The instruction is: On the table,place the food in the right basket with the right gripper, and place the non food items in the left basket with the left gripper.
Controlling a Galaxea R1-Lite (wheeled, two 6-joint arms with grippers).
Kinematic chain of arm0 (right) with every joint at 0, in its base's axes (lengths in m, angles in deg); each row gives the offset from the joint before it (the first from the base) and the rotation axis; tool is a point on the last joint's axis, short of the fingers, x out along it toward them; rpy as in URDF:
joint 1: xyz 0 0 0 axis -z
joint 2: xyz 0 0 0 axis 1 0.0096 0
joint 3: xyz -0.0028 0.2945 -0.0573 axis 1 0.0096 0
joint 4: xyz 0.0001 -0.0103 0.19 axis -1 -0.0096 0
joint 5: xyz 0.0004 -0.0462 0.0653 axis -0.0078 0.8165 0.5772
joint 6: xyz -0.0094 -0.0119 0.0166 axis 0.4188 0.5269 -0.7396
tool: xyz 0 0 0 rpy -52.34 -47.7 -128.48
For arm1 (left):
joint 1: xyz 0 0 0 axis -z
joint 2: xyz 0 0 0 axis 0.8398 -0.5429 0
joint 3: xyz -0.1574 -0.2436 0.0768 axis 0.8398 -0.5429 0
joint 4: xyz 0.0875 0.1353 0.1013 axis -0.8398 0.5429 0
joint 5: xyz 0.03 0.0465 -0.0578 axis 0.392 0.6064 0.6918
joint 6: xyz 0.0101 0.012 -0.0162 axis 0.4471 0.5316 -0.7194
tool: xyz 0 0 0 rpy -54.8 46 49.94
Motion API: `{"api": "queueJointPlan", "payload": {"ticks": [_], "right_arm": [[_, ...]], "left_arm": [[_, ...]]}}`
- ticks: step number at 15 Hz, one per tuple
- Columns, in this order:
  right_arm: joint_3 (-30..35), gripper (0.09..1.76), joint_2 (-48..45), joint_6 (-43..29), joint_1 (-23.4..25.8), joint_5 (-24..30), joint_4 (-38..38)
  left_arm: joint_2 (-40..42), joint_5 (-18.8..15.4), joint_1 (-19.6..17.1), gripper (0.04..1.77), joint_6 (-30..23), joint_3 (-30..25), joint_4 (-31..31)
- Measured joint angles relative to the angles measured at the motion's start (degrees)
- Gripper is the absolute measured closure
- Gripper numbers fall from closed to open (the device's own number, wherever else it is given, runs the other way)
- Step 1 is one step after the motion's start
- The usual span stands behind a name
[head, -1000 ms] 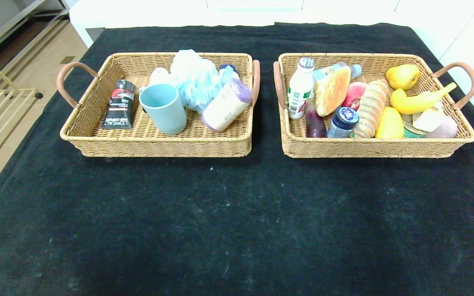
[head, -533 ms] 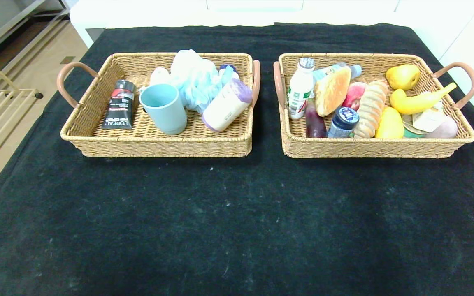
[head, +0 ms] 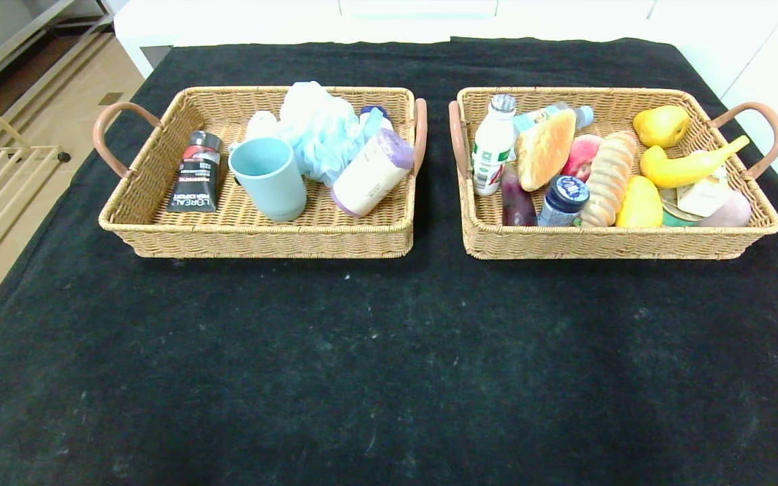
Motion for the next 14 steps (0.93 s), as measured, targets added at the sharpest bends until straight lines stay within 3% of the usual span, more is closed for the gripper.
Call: {"api": "queueJointPlan", "payload": {"ticks": [5, 8, 14], "right_arm": [[2.9, 0.15, -0.2, -1.5, -0.1, 0.2, -5.3], [3.0, 0.15, -0.2, -5.4, -0.2, -1.2, -5.1], [3.0, 0.15, -0.2, -5.8, -0.1, -1.3, -4.9]], "left_arm": [[0.1, -0.3, 0.0, 0.09, -0.2, -3.5, -0.8], [0.1, 0.0, 0.0, 0.09, -1.8, -3.6, -1.2], [0.1, 1.3, 0.1, 0.09, -5.5, -3.7, -1.4]]}}
